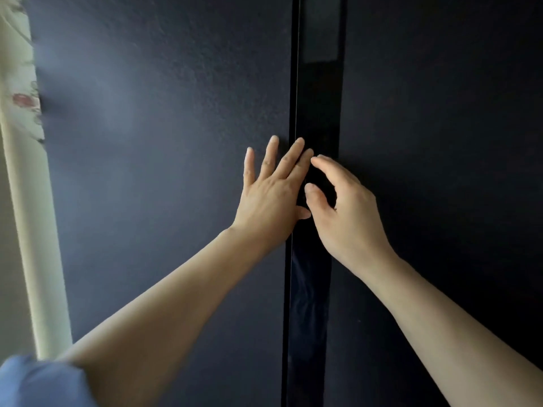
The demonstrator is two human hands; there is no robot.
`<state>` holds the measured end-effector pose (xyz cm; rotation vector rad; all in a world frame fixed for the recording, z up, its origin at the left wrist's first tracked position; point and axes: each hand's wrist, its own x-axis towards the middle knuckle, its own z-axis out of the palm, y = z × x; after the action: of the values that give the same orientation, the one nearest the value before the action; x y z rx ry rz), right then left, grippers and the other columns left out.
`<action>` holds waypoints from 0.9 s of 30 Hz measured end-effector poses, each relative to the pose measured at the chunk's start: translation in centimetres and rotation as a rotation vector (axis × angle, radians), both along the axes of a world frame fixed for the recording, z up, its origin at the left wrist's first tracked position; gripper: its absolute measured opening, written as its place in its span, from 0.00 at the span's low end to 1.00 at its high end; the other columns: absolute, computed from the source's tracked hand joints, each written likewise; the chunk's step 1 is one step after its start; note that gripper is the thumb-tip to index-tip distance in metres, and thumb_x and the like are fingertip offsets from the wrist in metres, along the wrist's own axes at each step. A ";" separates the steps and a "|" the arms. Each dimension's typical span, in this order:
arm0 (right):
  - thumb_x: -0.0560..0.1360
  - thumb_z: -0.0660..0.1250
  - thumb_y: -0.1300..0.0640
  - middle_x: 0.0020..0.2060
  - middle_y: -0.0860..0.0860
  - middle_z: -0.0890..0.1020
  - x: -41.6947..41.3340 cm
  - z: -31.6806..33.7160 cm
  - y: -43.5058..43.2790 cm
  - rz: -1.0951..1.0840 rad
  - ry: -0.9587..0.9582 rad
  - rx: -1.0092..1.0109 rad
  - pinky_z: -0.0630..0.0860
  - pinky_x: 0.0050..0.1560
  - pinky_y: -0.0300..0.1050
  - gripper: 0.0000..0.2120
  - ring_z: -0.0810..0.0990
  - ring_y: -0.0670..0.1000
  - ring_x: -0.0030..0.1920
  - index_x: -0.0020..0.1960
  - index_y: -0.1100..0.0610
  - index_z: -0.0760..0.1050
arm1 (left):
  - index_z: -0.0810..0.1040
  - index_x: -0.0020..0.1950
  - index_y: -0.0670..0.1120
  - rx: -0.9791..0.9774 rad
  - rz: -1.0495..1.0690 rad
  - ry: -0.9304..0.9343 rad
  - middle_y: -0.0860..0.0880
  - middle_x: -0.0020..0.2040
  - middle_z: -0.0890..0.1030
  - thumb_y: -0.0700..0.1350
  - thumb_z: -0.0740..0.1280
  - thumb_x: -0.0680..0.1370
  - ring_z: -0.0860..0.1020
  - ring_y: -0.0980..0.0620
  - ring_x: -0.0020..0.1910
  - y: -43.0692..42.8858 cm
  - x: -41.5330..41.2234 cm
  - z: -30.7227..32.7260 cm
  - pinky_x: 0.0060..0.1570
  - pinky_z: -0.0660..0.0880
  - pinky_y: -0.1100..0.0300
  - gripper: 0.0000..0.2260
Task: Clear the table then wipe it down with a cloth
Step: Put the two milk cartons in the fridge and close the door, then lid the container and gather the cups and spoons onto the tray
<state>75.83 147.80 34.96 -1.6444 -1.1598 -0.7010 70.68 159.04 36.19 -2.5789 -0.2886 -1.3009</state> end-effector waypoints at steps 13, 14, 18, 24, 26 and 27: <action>0.78 0.62 0.54 0.58 0.44 0.81 -8.4 -3.8 4.0 0.840 0.231 -0.023 0.74 0.62 0.37 0.13 0.77 0.41 0.59 0.62 0.51 0.75 | 0.74 0.63 0.55 -0.409 0.361 -0.314 0.63 0.61 0.69 0.49 0.68 0.74 0.66 0.70 0.56 -3.6 -18.0 -6.7 0.51 0.61 0.85 0.17; 0.78 0.62 0.52 0.58 0.44 0.81 -9.1 -4.1 3.9 0.916 0.235 -0.053 0.75 0.62 0.38 0.13 0.78 0.41 0.59 0.61 0.50 0.76 | 0.74 0.62 0.55 -0.426 0.435 -0.337 0.64 0.60 0.70 0.49 0.68 0.74 0.68 0.69 0.55 -4.7 -19.0 -7.2 0.51 0.61 0.86 0.16; 0.78 0.62 0.52 0.56 0.42 0.82 -13.6 -5.5 2.2 1.280 0.242 -0.221 0.73 0.60 0.32 0.11 0.78 0.38 0.56 0.58 0.49 0.77 | 0.75 0.59 0.55 -0.446 0.761 -0.450 0.63 0.57 0.72 0.48 0.68 0.74 0.71 0.73 0.51 -11.7 -23.2 -9.2 0.50 0.60 0.88 0.14; 0.77 0.64 0.56 0.52 0.40 0.81 -23.3 -7.4 -4.8 1.750 0.150 -0.316 0.67 0.49 0.15 0.11 0.77 0.28 0.44 0.57 0.52 0.79 | 0.75 0.60 0.55 -0.501 1.226 -0.590 0.62 0.60 0.74 0.48 0.68 0.75 0.71 0.70 0.55 -26.0 -29.4 -11.4 0.52 0.60 0.87 0.14; 0.76 0.65 0.58 0.50 0.40 0.81 -26.5 -8.1 -8.1 1.903 0.101 -0.325 0.69 0.48 0.17 0.10 0.77 0.29 0.44 0.57 0.54 0.80 | 0.75 0.60 0.56 -0.500 1.372 -0.658 0.62 0.59 0.74 0.47 0.68 0.75 0.71 0.69 0.56 -31.2 -31.1 -11.8 0.53 0.60 0.86 0.14; 0.76 0.66 0.59 0.48 0.39 0.81 -28.0 -8.4 -9.7 1.980 0.092 -0.327 0.70 0.48 0.18 0.10 0.78 0.30 0.44 0.56 0.53 0.80 | 0.75 0.60 0.56 -0.486 1.428 -0.699 0.61 0.60 0.74 0.46 0.68 0.75 0.72 0.67 0.58 -33.7 -31.7 -12.1 0.55 0.61 0.84 0.14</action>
<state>47.80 138.11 26.56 -0.1099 -2.0955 0.8491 39.01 125.38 24.10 -1.2103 -2.1917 -1.3769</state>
